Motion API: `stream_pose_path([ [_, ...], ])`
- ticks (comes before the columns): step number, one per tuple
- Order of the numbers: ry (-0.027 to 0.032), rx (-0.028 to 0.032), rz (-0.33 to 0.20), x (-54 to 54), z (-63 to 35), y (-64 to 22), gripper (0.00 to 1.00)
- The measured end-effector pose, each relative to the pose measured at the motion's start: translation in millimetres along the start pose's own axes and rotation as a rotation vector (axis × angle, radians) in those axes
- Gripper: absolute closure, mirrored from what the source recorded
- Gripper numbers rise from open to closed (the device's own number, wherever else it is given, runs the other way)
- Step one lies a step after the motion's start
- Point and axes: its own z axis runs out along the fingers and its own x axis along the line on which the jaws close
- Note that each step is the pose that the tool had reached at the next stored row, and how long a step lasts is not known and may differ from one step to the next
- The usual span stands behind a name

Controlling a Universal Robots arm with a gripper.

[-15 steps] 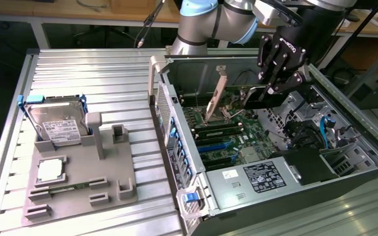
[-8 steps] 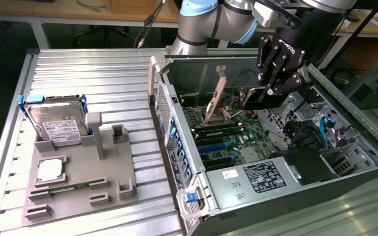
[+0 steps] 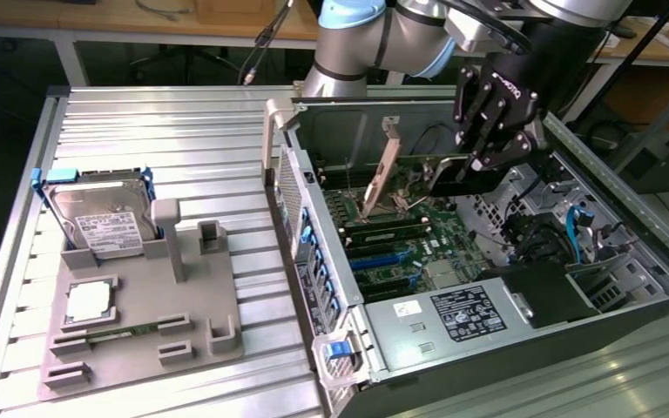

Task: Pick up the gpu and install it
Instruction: 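Insert the gpu into the slot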

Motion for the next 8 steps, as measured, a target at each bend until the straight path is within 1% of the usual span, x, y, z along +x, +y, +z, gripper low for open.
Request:
stream_pose_path([
  [8, 0.0, 0.0, 0.0, 0.1, 3.0, -0.1, 0.73],
])
